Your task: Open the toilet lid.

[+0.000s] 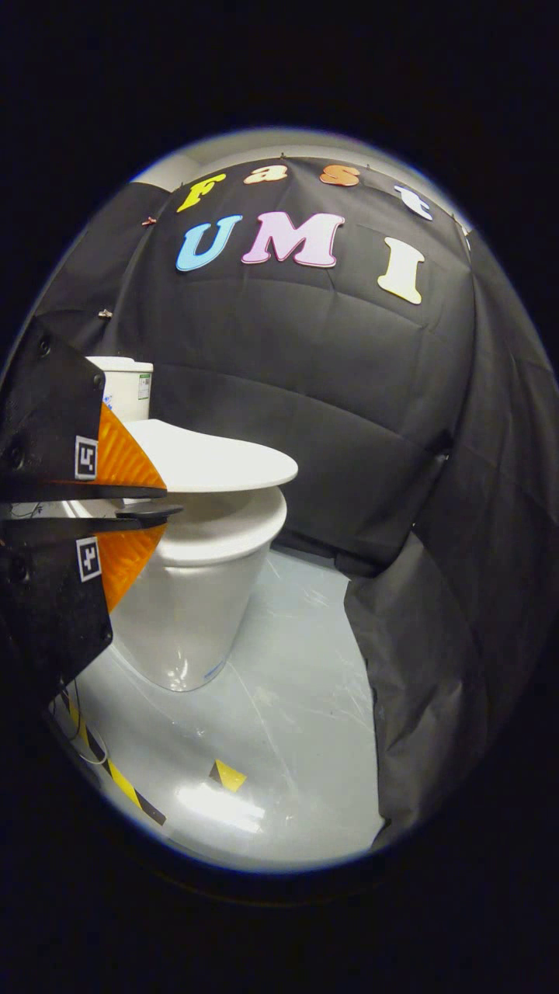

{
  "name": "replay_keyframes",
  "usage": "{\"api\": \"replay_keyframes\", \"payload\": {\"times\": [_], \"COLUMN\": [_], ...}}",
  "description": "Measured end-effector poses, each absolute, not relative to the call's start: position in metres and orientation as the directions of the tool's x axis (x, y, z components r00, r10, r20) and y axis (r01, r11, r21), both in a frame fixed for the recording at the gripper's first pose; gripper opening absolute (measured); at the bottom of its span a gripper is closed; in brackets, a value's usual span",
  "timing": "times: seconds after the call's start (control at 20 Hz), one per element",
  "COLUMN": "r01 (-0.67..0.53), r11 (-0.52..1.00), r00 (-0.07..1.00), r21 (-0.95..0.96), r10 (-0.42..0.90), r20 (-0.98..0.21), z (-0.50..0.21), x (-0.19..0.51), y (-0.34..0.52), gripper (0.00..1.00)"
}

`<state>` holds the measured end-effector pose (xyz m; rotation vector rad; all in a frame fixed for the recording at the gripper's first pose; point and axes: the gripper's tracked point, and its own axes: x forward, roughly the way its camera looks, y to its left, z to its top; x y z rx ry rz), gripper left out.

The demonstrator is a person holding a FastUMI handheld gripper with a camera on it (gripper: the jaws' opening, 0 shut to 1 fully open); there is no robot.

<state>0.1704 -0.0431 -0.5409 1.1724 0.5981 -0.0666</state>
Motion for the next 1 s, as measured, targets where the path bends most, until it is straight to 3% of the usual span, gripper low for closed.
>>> {"api": "replay_keyframes", "payload": {"times": [0.65,1.0], "r01": [0.137,0.154], "r11": [0.668,0.772], "r00": [0.860,0.869], "r21": [0.732,0.617], "r10": [0.286,0.192], "r20": [-0.422,-0.456], "z": [-0.394,-0.339], "x": [0.183,0.187], "y": [0.043,0.100], "gripper": [0.12,0.12]}}
